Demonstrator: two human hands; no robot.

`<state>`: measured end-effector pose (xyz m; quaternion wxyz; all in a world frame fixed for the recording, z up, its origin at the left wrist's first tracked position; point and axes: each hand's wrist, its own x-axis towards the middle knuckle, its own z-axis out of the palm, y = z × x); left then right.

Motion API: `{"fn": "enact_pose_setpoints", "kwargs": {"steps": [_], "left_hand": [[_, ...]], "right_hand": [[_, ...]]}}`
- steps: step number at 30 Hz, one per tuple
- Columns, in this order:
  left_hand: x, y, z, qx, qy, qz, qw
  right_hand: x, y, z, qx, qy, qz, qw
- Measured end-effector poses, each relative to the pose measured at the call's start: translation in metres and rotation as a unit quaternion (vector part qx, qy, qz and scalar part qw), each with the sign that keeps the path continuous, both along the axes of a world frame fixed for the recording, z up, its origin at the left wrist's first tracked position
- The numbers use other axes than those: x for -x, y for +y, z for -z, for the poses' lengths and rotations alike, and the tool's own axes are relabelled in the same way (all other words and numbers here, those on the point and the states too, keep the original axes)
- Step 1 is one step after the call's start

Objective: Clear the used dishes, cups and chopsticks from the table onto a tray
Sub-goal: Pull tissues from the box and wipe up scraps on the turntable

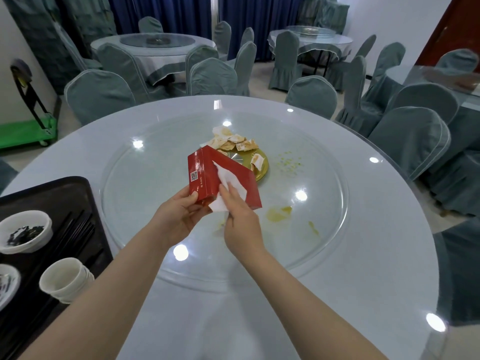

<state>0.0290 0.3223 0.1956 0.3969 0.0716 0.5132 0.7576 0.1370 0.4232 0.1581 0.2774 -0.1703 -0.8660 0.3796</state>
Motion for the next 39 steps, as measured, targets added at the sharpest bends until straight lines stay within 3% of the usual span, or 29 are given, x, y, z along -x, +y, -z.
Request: {"fn": "enact_pose_setpoints", "kwargs": {"steps": [4, 14, 20, 25, 35, 39], "left_hand": [[0.003, -0.003, 0.002, 0.008, 0.022, 0.021, 1.000], [-0.001, -0.002, 0.004, 0.009, 0.010, 0.106, 0.994], [-0.011, 0.022, 0.008, 0.038, 0.041, 0.113, 0.992], [-0.015, 0.035, 0.011, 0.038, 0.029, 0.140, 0.989], [-0.024, 0.090, 0.004, 0.023, 0.003, 0.157, 0.987], [-0.034, 0.127, 0.011, 0.032, -0.024, 0.113, 0.993]], "right_hand": [[-0.002, 0.005, 0.002, -0.017, 0.001, -0.009, 1.000], [-0.018, 0.060, 0.019, 0.125, -0.056, 0.104, 0.985], [-0.016, 0.033, 0.000, 0.077, 0.054, 0.014, 0.995], [-0.032, 0.059, 0.015, 0.015, 0.034, 0.005, 0.999], [-0.065, 0.153, 0.044, 0.178, -0.055, 0.184, 0.965], [-0.070, 0.160, 0.051, 0.190, -0.055, 0.167, 0.966]]}}
